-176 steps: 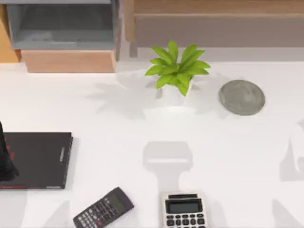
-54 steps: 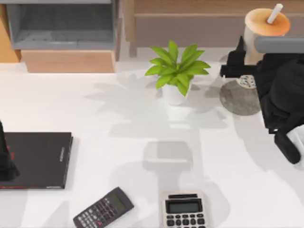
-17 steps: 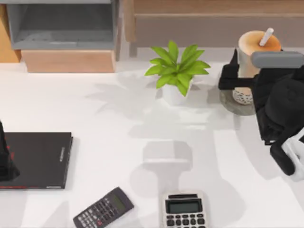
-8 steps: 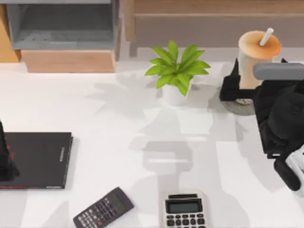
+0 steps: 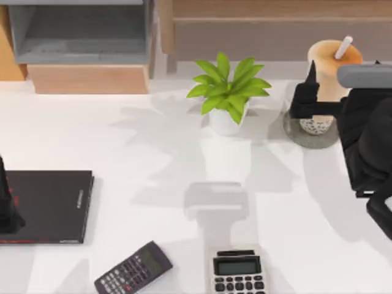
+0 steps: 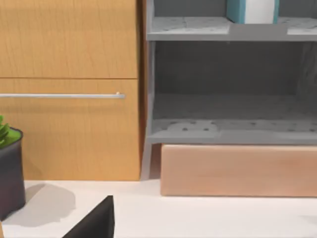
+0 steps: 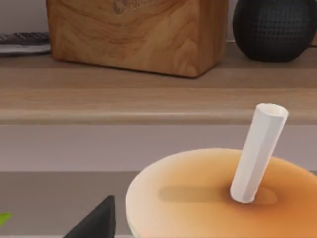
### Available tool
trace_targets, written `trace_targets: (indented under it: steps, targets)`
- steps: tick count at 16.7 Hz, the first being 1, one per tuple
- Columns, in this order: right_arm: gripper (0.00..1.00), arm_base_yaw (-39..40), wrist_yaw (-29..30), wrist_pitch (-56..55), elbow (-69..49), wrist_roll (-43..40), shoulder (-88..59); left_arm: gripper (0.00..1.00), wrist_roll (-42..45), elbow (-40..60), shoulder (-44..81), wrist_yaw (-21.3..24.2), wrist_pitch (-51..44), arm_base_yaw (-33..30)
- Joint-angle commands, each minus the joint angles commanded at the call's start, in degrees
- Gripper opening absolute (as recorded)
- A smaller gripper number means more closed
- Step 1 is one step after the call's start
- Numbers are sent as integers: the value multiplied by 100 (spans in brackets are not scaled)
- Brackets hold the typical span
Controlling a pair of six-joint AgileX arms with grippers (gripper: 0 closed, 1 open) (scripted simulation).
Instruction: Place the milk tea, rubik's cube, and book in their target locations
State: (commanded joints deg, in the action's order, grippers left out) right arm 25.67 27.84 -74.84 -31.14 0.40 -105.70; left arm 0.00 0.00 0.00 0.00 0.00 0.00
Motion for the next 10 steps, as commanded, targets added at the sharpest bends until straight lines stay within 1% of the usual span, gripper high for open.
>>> trace_targets:
  steps: [3,7,10]
  targets:
    - [100,43,38,288,70,2,338,100,0,0,0,0,0,0]
    - [100,13,33,276,46,2,324,100,0,0,0,0,0,0]
    - [100,-48,-94,511,-107,-165,464,100,0,0,0,0,0,0]
